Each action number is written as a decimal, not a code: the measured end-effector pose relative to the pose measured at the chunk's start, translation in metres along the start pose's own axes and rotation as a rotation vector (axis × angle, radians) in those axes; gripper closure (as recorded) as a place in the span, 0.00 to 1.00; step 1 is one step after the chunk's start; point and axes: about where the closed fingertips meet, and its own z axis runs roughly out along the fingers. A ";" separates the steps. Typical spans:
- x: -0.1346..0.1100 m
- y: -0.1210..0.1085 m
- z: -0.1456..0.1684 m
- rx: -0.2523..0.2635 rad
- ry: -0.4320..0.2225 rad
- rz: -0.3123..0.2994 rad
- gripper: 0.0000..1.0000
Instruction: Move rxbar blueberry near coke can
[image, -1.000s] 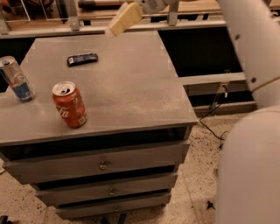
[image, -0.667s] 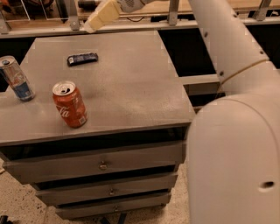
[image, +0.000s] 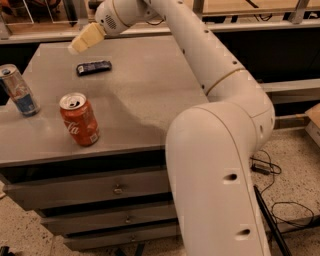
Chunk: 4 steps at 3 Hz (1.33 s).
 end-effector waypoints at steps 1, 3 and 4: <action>0.003 0.000 0.002 0.000 0.003 -0.001 0.00; 0.051 -0.010 0.026 0.013 0.004 0.039 0.00; 0.086 -0.019 0.046 0.033 -0.037 0.100 0.00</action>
Offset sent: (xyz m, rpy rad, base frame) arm 0.0018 -0.0010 -0.0375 -0.0330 -0.0160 -0.0042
